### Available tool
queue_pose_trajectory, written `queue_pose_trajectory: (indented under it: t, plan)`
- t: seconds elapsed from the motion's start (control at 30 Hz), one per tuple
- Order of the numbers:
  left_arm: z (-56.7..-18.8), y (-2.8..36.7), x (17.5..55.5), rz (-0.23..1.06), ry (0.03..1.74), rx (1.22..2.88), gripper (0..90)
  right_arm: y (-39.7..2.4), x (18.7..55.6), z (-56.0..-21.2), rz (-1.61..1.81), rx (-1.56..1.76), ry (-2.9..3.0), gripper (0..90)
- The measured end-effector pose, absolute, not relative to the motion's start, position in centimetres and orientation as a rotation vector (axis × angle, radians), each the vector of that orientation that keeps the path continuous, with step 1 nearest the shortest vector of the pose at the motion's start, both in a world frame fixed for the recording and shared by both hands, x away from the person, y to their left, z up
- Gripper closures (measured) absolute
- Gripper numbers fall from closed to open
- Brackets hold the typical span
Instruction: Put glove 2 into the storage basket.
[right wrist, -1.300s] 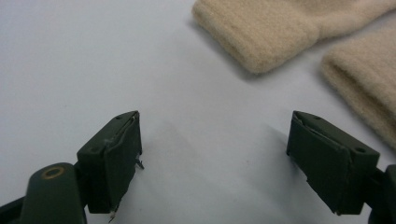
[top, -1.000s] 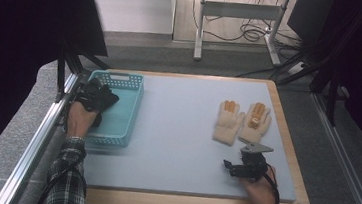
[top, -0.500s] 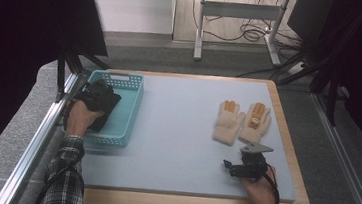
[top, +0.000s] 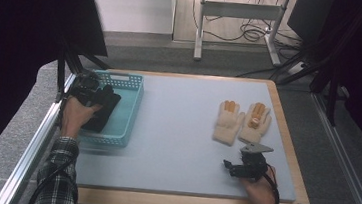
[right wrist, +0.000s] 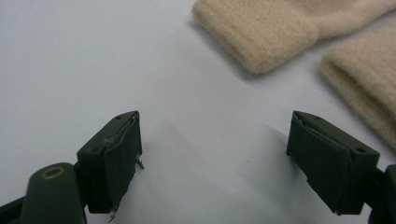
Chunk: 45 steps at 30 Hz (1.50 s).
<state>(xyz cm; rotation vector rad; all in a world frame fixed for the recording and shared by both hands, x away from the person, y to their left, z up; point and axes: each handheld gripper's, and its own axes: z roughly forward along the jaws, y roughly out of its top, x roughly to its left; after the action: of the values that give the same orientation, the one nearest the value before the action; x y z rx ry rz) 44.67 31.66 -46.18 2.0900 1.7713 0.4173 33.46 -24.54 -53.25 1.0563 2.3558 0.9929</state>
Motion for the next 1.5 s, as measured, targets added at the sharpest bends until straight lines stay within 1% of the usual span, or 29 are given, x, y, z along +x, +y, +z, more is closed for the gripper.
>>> queue_pose_trajectory:
  t: [0.2,0.43,0.83,1.1,1.5]
  plan:
    - [-45.4,31.3,43.8,0.369,1.672,1.998,5.3,-24.5,33.5,-53.3,0.993,1.056,2.356,17.3]
    - [-44.2,29.6,42.6,0.361,1.518,1.968,4.4,-24.5,33.5,-53.2,0.993,1.057,2.356,17.3]
    - [-42.8,24.3,39.8,0.408,1.256,2.007,2.5,-24.5,33.5,-53.3,0.993,1.059,2.357,17.3]
    - [-43.3,20.6,37.8,0.424,1.115,2.041,1.4,-24.5,33.5,-53.3,0.992,1.059,2.357,17.3]
    - [-45.0,17.0,35.2,0.438,1.011,2.064,1.0,-24.6,33.6,-53.2,0.999,1.06,2.363,18.0]
